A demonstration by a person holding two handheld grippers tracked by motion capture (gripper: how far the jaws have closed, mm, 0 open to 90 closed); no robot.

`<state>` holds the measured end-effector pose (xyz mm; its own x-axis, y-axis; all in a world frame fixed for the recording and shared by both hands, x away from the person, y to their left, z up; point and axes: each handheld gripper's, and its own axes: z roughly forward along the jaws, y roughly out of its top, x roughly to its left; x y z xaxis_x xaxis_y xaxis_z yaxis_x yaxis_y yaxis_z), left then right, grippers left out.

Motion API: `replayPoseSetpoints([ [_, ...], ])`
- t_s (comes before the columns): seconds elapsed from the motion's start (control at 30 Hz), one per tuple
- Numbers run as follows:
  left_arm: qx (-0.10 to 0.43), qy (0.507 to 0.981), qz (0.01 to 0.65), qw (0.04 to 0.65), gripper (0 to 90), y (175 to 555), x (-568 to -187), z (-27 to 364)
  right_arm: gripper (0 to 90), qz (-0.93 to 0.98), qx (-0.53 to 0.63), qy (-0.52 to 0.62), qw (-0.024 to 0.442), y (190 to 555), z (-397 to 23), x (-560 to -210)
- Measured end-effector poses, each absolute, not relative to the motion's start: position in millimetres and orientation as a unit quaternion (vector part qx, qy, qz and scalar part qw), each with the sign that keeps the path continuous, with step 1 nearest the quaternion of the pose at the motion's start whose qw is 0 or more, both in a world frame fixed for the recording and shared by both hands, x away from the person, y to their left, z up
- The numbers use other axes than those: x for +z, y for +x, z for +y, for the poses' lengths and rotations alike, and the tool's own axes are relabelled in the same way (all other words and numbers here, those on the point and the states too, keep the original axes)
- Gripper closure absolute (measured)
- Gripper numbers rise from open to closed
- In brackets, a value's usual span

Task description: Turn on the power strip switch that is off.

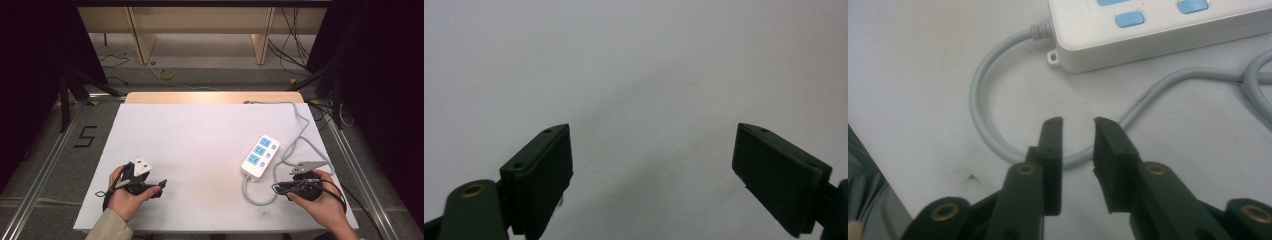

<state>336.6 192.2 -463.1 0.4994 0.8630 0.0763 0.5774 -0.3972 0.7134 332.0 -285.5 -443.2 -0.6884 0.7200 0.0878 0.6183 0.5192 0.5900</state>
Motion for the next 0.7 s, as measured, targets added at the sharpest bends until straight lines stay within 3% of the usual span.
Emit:
replayPoseSetpoints([
  [0.2, 0.229, 0.804, 0.450, 0.315, 16.1, 336.8, -463.3, 194.3, 90.0, 0.875, 0.283, 0.382, 0.083, 333.7, -283.5, -439.2],
  [0.7, 0.233, 0.801, 0.452, 0.315, 16.1, 336.2, -462.1, 194.0, 90.0, 0.882, 0.254, 0.388, 0.078, 339.6, -279.5, -433.3],
])
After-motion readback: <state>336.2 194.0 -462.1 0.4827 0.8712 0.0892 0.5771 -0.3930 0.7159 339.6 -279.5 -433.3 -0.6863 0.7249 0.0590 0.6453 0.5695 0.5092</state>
